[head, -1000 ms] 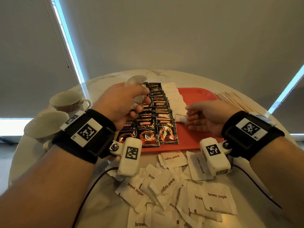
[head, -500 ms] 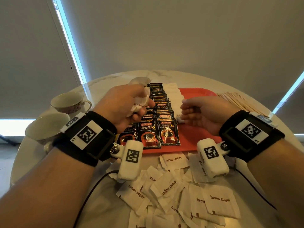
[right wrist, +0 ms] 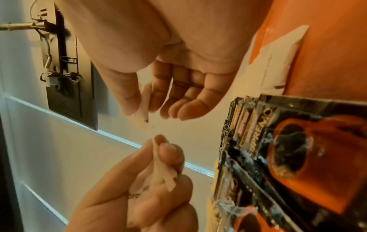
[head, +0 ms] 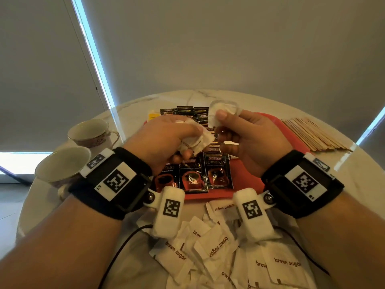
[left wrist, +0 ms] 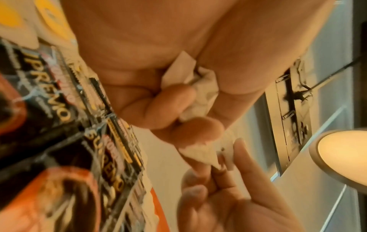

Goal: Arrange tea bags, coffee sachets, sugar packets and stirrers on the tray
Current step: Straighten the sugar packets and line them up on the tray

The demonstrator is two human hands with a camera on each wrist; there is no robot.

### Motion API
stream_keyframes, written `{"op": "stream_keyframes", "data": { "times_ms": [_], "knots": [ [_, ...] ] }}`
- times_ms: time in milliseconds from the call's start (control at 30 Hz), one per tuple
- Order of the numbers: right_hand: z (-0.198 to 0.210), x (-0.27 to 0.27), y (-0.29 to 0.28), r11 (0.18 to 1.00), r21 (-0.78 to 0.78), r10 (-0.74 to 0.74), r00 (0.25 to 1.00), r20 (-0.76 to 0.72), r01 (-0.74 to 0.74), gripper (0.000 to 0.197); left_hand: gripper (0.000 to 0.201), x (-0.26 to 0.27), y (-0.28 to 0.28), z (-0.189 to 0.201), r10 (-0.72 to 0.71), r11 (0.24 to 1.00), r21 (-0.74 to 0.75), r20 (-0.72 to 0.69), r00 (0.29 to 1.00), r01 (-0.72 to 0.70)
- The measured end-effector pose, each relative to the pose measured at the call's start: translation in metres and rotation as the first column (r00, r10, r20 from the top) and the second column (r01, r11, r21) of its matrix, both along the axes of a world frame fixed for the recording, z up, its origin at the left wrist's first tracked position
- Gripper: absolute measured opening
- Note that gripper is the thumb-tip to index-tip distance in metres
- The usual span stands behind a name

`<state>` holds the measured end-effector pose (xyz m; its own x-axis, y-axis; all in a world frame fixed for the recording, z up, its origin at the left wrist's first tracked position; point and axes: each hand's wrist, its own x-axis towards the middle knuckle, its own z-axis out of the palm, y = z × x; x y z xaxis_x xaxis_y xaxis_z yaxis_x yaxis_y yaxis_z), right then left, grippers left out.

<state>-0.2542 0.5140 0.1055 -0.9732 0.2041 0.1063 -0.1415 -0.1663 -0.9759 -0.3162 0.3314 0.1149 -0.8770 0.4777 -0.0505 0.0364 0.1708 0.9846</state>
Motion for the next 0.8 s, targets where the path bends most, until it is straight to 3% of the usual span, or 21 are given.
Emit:
{"op": "stream_keyframes", "data": {
  "times_ms": [67, 233, 367, 500, 667, 800],
  "knots": [
    [-0.002, 0.001, -0.001, 1.0, 0.015, 0.026, 0.999, 0.024, -0.027, 0.022, 0.016, -0.001, -0.001, 0.001, 0.022, 0.999, 0.03, -0.075, 0.997, -0.02],
    [-0.001, 0.006, -0.006, 0.986, 0.082, 0.139, 0.988, 0.061, -0.144, 0.036, 0.053, 0.002, -0.001, 0.002, -0.092, 0.99, 0.096, -0.132, 0.987, 0.105],
    [-0.002, 0.006, -0.004, 0.986, 0.111, 0.117, 0.991, 0.063, -0.124, 0.044, 0.024, 0.0, -0.002, 0.001, -0.098, 0.987, 0.119, -0.11, 0.989, 0.111],
    [0.0, 0.006, 0.001, 0.985, 0.106, 0.138, 0.99, 0.021, -0.139, 0.053, 0.027, 0.0, -0.001, -0.001, -0.069, 0.995, 0.06, -0.137, 0.988, 0.078],
    [0.0, 0.007, 0.006, 0.993, 0.073, 0.094, 0.995, 0.027, -0.096, 0.043, 0.014, 0.003, 0.004, -0.002, 0.02, 0.998, 0.067, -0.15, 0.988, -0.01],
    [-0.001, 0.007, 0.006, 0.993, 0.094, 0.073, 0.996, 0.046, -0.077, 0.032, 0.018, 0.006, 0.007, 0.0, 0.067, 0.995, 0.082, -0.133, 0.989, -0.056]
  ]
}}
